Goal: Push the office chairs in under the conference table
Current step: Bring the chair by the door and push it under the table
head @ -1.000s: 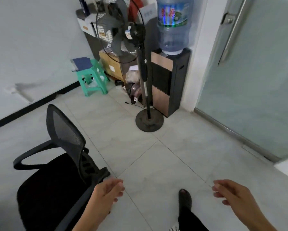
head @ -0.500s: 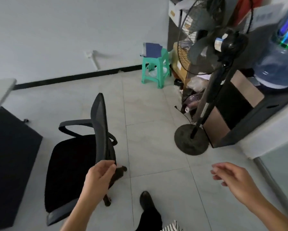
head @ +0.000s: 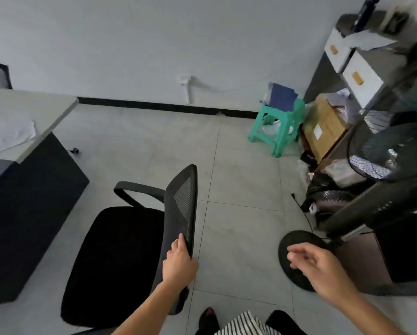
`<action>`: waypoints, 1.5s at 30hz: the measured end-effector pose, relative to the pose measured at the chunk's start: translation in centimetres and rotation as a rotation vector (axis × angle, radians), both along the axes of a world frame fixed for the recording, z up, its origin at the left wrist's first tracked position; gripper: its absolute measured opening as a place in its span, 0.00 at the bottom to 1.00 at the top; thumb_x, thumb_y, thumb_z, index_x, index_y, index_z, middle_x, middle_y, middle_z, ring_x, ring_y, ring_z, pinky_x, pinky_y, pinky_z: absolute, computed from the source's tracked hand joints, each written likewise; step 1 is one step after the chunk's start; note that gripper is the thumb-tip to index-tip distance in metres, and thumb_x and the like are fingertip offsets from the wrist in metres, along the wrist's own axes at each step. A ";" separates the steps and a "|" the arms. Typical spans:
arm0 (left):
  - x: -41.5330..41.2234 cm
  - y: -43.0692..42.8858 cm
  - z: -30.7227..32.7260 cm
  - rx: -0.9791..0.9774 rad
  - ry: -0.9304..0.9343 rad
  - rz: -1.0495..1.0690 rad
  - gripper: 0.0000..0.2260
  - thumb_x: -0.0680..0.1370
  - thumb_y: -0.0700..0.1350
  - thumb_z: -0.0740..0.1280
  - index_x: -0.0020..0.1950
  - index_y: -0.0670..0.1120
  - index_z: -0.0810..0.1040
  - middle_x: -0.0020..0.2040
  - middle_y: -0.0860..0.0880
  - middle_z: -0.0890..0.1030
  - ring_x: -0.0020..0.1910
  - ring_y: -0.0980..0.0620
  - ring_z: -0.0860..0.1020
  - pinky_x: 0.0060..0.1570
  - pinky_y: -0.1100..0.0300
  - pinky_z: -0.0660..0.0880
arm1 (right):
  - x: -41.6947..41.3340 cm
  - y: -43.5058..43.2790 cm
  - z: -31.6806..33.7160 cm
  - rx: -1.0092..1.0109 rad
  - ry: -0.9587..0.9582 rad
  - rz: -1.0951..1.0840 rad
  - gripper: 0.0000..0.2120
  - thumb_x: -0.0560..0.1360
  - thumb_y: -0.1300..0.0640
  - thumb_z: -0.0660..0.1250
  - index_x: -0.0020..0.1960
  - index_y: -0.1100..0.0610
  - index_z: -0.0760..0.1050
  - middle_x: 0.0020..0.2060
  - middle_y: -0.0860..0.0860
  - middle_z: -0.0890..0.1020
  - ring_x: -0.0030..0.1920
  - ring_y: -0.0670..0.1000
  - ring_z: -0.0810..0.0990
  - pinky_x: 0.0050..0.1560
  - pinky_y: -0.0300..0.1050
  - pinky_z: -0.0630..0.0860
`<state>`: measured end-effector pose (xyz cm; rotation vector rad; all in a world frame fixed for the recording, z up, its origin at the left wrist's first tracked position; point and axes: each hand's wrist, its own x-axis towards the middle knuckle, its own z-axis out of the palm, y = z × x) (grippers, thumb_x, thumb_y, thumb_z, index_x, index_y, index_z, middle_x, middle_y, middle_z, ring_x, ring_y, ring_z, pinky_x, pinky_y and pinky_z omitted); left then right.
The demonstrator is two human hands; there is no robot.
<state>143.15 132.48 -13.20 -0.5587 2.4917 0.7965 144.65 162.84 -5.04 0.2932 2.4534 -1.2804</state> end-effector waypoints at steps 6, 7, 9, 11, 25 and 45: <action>-0.1 -0.5 -0.8 0.016 0.011 0.006 0.34 0.74 0.45 0.60 0.77 0.53 0.48 0.76 0.50 0.61 0.69 0.46 0.67 0.63 0.51 0.73 | -13.0 -5.3 -1.9 0.317 0.177 0.437 0.08 0.75 0.50 0.67 0.53 0.49 0.79 0.44 0.43 0.82 0.48 0.46 0.81 0.43 0.35 0.70; 0.2 -0.6 -0.7 0.020 0.019 0.028 0.34 0.74 0.46 0.60 0.77 0.54 0.48 0.76 0.51 0.60 0.70 0.48 0.67 0.63 0.52 0.72 | -15.3 -7.0 -2.2 0.366 0.230 0.512 0.11 0.75 0.50 0.66 0.56 0.50 0.79 0.48 0.45 0.82 0.52 0.48 0.80 0.46 0.39 0.71; 0.9 -0.4 -0.3 0.006 0.037 0.079 0.33 0.75 0.50 0.61 0.76 0.56 0.50 0.77 0.54 0.59 0.72 0.51 0.65 0.66 0.54 0.69 | -19.5 -10.4 -2.9 0.413 0.331 0.663 0.13 0.75 0.50 0.65 0.59 0.51 0.78 0.56 0.49 0.81 0.59 0.52 0.77 0.53 0.44 0.72; 2.1 0.3 0.1 -0.039 0.049 0.187 0.31 0.76 0.58 0.61 0.76 0.58 0.52 0.76 0.57 0.61 0.73 0.55 0.63 0.68 0.56 0.66 | -22.7 -13.6 -3.9 0.424 0.441 0.812 0.15 0.74 0.50 0.65 0.59 0.51 0.77 0.58 0.50 0.79 0.62 0.54 0.73 0.58 0.48 0.71; 6.6 2.4 -0.4 -0.471 0.070 0.907 0.25 0.74 0.63 0.51 0.38 0.51 0.82 0.35 0.54 0.81 0.35 0.55 0.77 0.36 0.60 0.72 | -27.5 -22.6 -11.3 0.424 0.801 1.332 0.20 0.73 0.46 0.53 0.37 0.51 0.82 0.37 0.47 0.84 0.42 0.52 0.82 0.51 0.47 0.67; 10.5 -20.5 -1.5 -0.603 0.193 0.754 0.22 0.72 0.58 0.51 0.36 0.48 0.80 0.34 0.52 0.79 0.31 0.53 0.71 0.33 0.61 0.63 | -22.6 -39.7 -12.1 0.402 0.840 1.228 0.18 0.73 0.47 0.53 0.39 0.50 0.80 0.37 0.46 0.83 0.42 0.51 0.80 0.49 0.47 0.70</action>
